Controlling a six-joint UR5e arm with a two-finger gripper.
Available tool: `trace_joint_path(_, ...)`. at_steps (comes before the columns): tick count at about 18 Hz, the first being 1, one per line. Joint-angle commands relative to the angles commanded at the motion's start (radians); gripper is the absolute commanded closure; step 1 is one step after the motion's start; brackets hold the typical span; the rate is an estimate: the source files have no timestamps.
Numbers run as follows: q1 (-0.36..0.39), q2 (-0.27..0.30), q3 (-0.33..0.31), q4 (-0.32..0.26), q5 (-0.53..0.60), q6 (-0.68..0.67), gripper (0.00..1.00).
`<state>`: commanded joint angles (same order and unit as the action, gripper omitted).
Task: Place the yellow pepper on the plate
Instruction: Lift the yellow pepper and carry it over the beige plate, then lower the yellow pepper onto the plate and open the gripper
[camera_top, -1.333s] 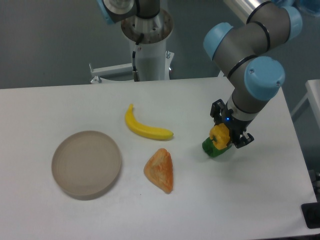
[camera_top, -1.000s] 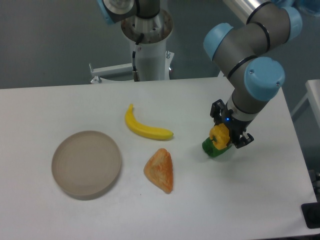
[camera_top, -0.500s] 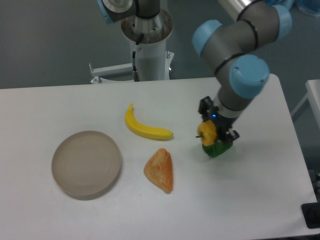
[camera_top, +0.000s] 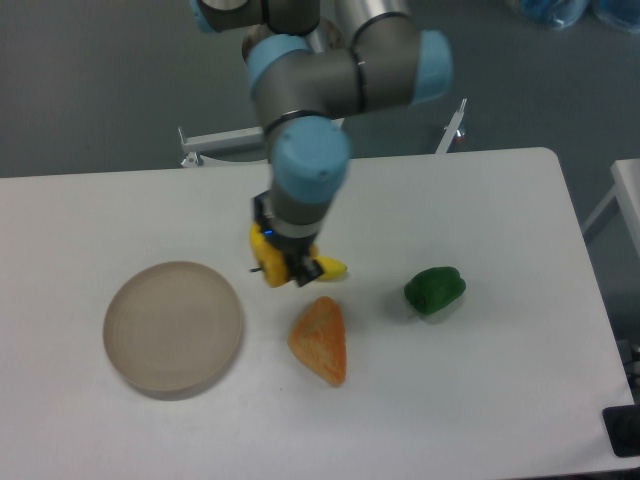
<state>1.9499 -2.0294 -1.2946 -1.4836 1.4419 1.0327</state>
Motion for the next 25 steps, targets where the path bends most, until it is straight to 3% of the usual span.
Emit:
trace_joint_path(4,-0.058,-0.041,-0.031,0.103,0.002,-0.111,0.77)
trace_joint_path(7,-0.091,-0.09,-0.02,0.175,0.002,-0.207,0.77)
trace_joint_path(12,-0.12,-0.123,-0.022,0.201,0.006,-0.261,0.71)
trace_joint_path(15,-0.12,-0.127,-0.02,0.201,0.006,-0.261,0.4)
trace_joint_path(16,-0.121,-0.127,-0.02,0.201,0.009,-0.261,0.02)
trace_joint_path(25,-0.131,-0.115,0.0,0.201,0.014,-0.275,0.0)
